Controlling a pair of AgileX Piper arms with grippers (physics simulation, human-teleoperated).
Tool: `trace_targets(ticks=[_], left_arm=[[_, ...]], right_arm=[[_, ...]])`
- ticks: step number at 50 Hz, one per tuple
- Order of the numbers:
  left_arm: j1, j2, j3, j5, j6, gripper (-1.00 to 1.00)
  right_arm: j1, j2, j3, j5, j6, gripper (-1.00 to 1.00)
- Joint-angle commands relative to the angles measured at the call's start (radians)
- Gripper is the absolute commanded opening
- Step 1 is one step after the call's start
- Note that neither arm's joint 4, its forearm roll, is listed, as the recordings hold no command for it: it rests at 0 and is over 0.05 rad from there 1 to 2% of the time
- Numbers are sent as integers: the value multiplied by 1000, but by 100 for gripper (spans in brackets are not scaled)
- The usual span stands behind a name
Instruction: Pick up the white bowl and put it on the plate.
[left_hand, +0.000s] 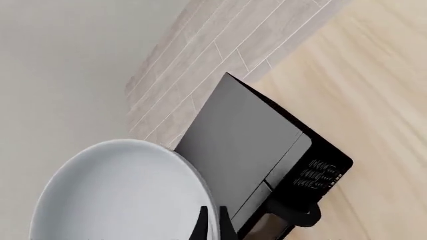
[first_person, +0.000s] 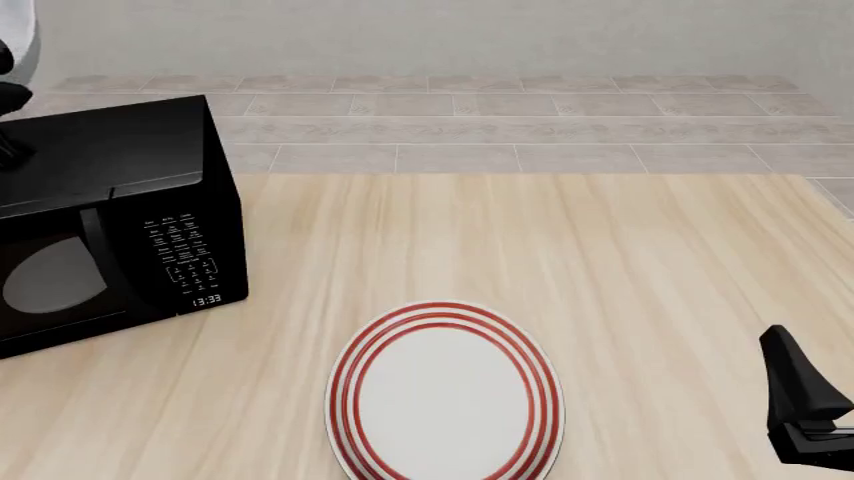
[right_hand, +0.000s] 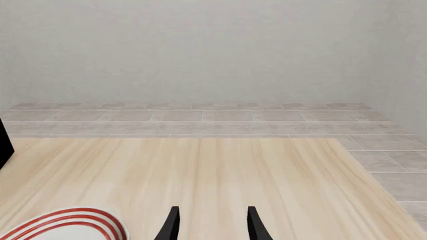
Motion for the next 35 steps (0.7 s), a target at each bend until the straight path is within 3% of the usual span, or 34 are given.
trace_targets(ticks=[1,17,20,24,35], left_arm=[[-97,-101,-41,101,-42,-100],[-280,-138,-129,215,-133,-100],[-309,-151,-112,207,-145,-100],[-353,-148,-178,268,-182,-100],[-454,-121,-240,307,-247,-100]], right_arm=[[0,0,0,0,0,100],[0,0,0,0,0,100],[0,0,0,0,0,100],[0,0,0,0,0,100],[1,-2,-7,9,0,100]])
